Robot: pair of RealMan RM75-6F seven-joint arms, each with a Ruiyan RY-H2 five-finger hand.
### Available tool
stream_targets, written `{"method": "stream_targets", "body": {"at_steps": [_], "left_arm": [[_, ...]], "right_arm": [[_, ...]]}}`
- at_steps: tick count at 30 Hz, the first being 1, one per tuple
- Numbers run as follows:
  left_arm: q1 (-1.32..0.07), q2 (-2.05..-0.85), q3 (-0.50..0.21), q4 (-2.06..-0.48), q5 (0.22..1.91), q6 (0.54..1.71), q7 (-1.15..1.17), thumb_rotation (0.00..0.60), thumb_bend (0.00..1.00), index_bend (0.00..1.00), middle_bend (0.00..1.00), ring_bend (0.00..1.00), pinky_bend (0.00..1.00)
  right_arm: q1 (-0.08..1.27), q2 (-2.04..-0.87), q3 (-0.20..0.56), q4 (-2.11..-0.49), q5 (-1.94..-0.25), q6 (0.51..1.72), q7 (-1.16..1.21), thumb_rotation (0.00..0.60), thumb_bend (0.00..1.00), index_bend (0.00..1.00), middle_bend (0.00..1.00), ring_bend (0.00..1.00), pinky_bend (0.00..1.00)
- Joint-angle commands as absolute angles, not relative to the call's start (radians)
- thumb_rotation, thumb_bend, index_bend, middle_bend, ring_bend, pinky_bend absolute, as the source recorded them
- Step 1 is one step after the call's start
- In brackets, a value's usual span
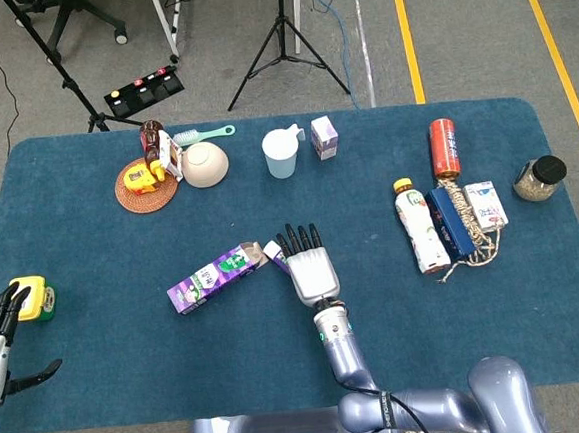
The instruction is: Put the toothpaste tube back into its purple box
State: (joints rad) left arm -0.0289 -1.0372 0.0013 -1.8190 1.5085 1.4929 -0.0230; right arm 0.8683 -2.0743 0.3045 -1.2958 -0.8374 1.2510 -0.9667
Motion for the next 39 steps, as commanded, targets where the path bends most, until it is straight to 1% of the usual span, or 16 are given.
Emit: {"method": "stream_targets", "body": {"at_steps": [1, 9, 18, 24, 27, 30, 32, 33, 36, 39], "left_arm": [[-0.029, -1.038, 0.001, -1.82, 1.508, 1.492, -0.021, 0.6, 0.08, 0.0, 0.0, 0.0, 0.1], [-0.032, -1.04, -0.002, -1.819, 1.5, 1.486, -0.017, 0.6, 0.08, 0.0, 0.0, 0.0, 0.1], [-0.036, -1.037, -0.008, -1.824, 1.48, 1.476, -0.015, 0.6, 0.08, 0.0, 0.0, 0.0, 0.1], [-0.039, -1.037, -0.007, -1.825, 1.477, 1.468, -0.008, 0.6, 0.08, 0.0, 0.0, 0.0, 0.1], [-0.041, -1.038, -0.009, -1.826, 1.472, 1.465, -0.005, 0.6, 0.08, 0.0, 0.0, 0.0, 0.1], [-0.041, -1.037, -0.009, -1.826, 1.469, 1.464, -0.005, 0.6, 0.08, 0.0, 0.0, 0.0, 0.1], [-0.041, -1.037, -0.009, -1.827, 1.47, 1.463, -0.004, 0.6, 0.08, 0.0, 0.0, 0.0, 0.1], [-0.042, -1.037, -0.008, -1.827, 1.471, 1.463, -0.003, 0.6, 0.08, 0.0, 0.0, 0.0, 0.1], [-0.042, -1.038, -0.007, -1.827, 1.472, 1.462, -0.002, 0.6, 0.08, 0.0, 0.0, 0.0, 0.1], [-0.042, -1.037, -0.007, -1.828, 1.472, 1.461, -0.004, 0.6, 0.08, 0.0, 0.0, 0.0, 0.1]], "right_arm": [[0.872, -2.083, 0.311, -1.282, -0.835, 1.251, -0.972, 0.6, 0.0, 0.0, 0.0, 0.0, 0.0], [0.884, -2.091, 0.296, -1.193, -0.881, 1.248, -0.981, 0.6, 0.0, 0.0, 0.0, 0.0, 0.0], [0.916, -2.09, 0.33, -1.101, -0.898, 1.227, -1.013, 0.6, 0.0, 0.0, 0.0, 0.0, 0.01], [0.934, -2.076, 0.366, -1.124, -0.872, 1.202, -1.041, 0.6, 0.0, 0.0, 0.01, 0.0, 0.02], [0.929, -2.063, 0.377, -1.179, -0.843, 1.202, -1.067, 0.6, 0.0, 0.01, 0.06, 0.04, 0.04], [0.923, -2.042, 0.4, -1.271, -0.764, 1.206, -1.128, 0.6, 0.0, 0.02, 0.11, 0.09, 0.06], [0.923, -2.031, 0.411, -1.311, -0.726, 1.209, -1.152, 0.6, 0.0, 0.05, 0.13, 0.11, 0.08], [0.925, -2.028, 0.415, -1.324, -0.714, 1.212, -1.155, 0.6, 0.0, 0.07, 0.15, 0.13, 0.09], [0.929, -2.029, 0.422, -1.331, -0.692, 1.206, -1.142, 0.6, 0.0, 0.14, 0.19, 0.17, 0.13], [0.94, -2.038, 0.418, -1.296, -0.683, 1.195, -1.13, 0.6, 0.0, 0.18, 0.23, 0.21, 0.18]]}}
